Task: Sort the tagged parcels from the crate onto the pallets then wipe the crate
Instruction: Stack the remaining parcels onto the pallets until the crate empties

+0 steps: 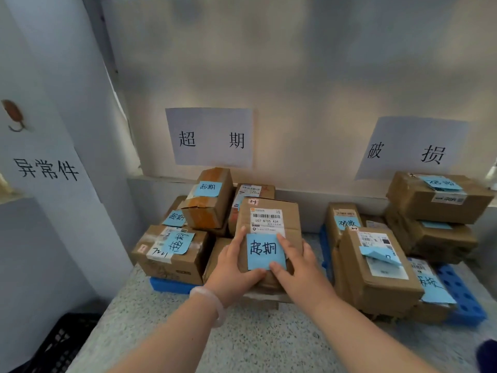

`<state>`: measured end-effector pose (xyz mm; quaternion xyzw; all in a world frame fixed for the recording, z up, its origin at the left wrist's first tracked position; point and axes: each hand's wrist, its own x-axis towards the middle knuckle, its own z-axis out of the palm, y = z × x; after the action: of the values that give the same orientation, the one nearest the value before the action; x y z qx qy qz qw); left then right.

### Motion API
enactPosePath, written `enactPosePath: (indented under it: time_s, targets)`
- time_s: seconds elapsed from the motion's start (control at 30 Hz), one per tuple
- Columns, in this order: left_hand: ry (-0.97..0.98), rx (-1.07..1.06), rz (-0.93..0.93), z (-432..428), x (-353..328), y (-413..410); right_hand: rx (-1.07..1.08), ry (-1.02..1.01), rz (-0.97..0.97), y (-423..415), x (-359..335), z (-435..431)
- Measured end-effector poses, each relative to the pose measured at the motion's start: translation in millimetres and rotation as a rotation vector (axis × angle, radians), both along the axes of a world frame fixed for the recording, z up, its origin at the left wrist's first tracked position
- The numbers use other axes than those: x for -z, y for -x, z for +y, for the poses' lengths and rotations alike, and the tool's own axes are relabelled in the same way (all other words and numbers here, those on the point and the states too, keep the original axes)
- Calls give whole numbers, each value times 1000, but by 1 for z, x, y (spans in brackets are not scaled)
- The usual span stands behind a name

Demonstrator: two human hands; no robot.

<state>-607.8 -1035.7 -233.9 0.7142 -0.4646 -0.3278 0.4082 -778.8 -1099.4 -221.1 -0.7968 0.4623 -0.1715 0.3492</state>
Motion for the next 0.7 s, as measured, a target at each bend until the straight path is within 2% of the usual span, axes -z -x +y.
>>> enactPosePath:
  time_s: [0.43, 0.7]
  targets:
    - [15, -31, 10, -77, -25, -67, 168, 40, -36, -81, -18, -67]
    - [-39, 77, -94, -103, -11, -89, 246, 60, 51, -106, -16, -110]
